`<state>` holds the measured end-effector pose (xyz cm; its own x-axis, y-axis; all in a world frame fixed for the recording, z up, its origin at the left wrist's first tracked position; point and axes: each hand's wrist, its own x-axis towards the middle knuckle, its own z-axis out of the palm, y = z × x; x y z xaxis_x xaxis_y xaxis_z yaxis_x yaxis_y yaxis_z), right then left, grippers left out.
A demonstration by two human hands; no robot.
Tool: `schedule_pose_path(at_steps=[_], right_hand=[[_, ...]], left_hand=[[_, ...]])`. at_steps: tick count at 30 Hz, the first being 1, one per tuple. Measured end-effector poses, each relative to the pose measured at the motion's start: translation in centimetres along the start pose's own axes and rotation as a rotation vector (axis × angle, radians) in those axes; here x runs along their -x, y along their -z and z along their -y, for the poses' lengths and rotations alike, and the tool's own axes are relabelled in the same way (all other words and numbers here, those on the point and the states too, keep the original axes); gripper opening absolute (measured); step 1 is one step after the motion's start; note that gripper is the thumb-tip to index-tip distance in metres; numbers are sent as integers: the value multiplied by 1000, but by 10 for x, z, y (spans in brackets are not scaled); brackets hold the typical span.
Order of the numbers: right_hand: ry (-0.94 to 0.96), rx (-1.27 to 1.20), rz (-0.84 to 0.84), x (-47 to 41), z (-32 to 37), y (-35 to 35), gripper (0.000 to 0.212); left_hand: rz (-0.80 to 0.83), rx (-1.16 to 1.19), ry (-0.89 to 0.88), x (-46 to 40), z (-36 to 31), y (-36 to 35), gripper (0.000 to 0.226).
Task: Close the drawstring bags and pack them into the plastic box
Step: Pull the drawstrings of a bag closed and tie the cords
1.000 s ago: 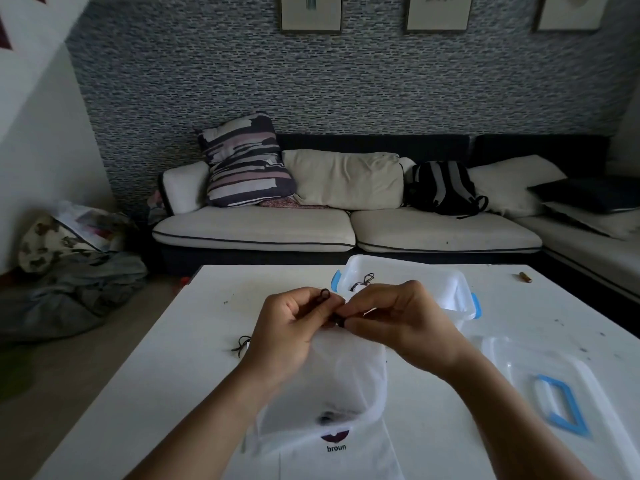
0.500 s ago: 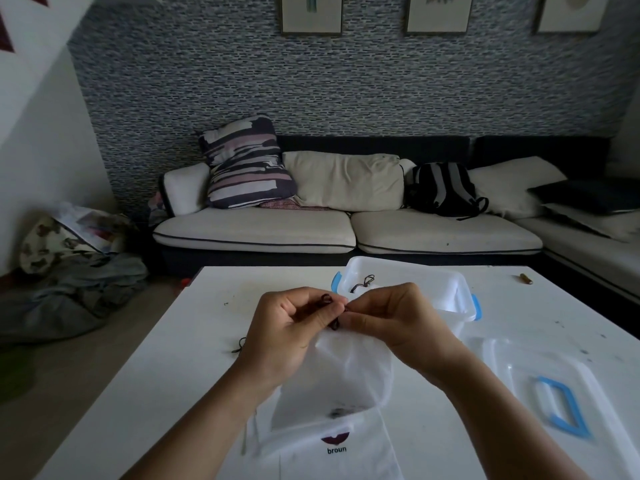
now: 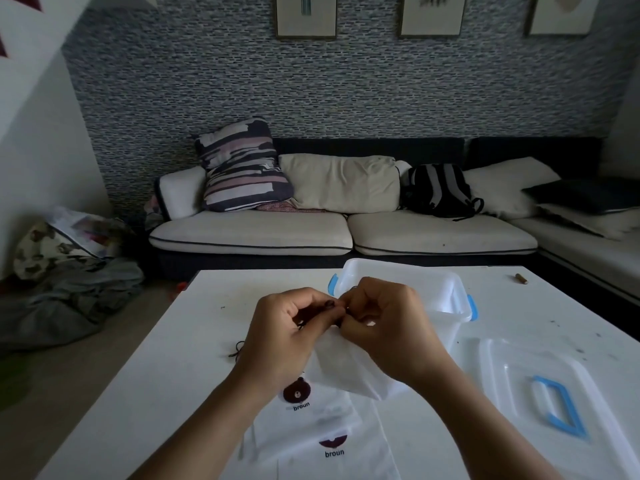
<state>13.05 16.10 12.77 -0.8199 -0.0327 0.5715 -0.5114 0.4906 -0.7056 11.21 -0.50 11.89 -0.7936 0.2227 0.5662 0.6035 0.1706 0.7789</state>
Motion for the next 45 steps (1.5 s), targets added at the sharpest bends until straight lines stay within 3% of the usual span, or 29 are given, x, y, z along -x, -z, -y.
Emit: schedule_pose_path(at_steps=[4, 10, 13, 16, 18, 24, 28, 33, 35, 38, 45], right_hand=[[50, 5, -45, 2, 4, -4, 26], [-113, -153, 58, 1, 10, -2, 22], [-125, 50, 103, 2, 15, -3, 34], [-2, 284, 129, 1, 18, -5, 19], [-35, 279, 167, -1, 17, -3, 15], [-437, -457, 344, -1, -4, 21, 5], [-470, -786, 434, 2, -12, 27, 11], [-403, -865, 409, 1, -10, 27, 12], [-429, -899, 420, 0, -8, 26, 28], [-417, -840, 421, -1, -7, 23, 40], [-235, -207, 326, -2, -2, 17, 5]], left_hand=[[27, 125, 79, -2, -2, 0, 11], [94, 151, 110, -4, 0, 5, 10], [118, 138, 136, -3, 0, 3, 12], [104, 116, 127, -3, -1, 1, 17], [93, 91, 100, -2, -1, 1, 19], [60, 147, 66, 1, 1, 1, 5], [61, 263, 101, 1, -2, -1, 10], [-5, 352, 116, 0, -5, 1, 6], [-22, 302, 85, 1, -6, -1, 9], [-26, 203, 43, 3, -4, -2, 13], [19, -33, -11, 5, -5, 0, 10]])
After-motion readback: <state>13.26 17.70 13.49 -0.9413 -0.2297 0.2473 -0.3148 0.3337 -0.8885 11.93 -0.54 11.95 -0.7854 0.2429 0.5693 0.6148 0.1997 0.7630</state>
